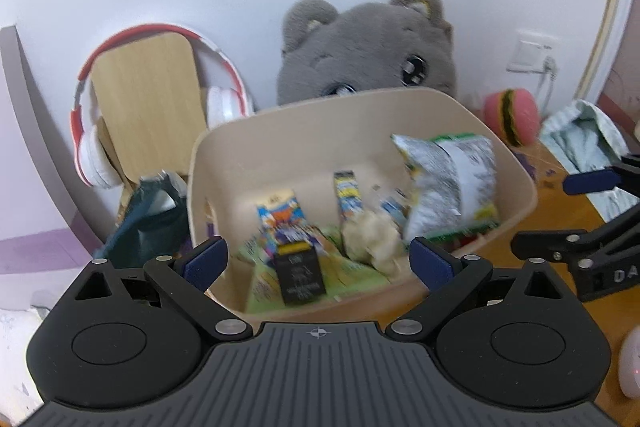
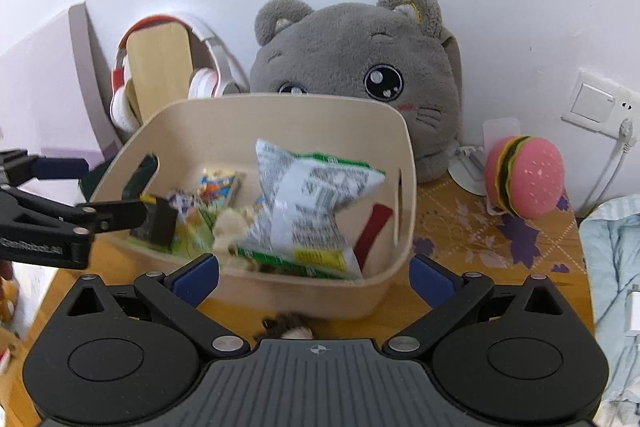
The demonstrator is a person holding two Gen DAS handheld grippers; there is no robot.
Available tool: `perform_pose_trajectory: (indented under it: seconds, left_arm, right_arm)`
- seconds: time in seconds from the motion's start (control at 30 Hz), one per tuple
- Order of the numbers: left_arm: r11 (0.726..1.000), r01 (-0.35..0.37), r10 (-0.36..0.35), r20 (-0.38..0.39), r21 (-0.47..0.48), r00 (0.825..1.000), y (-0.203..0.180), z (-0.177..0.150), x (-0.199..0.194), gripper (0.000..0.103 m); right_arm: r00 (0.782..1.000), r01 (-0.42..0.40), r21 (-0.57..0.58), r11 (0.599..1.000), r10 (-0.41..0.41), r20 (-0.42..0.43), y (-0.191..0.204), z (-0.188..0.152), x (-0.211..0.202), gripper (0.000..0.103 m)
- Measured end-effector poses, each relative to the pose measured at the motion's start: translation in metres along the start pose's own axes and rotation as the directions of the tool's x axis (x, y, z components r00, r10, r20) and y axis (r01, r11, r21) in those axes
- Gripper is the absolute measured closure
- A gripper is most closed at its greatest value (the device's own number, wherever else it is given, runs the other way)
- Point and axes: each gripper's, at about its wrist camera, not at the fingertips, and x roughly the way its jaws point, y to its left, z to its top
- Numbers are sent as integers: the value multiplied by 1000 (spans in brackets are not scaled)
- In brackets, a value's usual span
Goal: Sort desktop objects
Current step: 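Grasp the brown plaid scrunchie with the right tool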
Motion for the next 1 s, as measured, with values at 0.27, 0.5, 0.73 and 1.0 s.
perform_pose_trajectory:
  seconds: [0.27,0.5,0.73,1.0]
  left_arm:
    - [998,51,-46,-93,47,995,-19,-37,8,4]
    - [984,109,-86,-164,142,983,-34,-63,25,4]
    - [936,172,-111,-207,308,972,-43,-82,49,4]
    - [853,203,-110,-214,481,971,-55,-96,72,4]
  right_arm:
    - [997,13,-46,999,-16,-76,-13,-37,0,0]
    - [988,-9,-66,998,-2,-154,-16,-66,12,0]
    - [976,-29,-93,995,8,-216,-12,-82,30,0]
    - [966,-40,-77,996,19,-257,-12,-89,48,4]
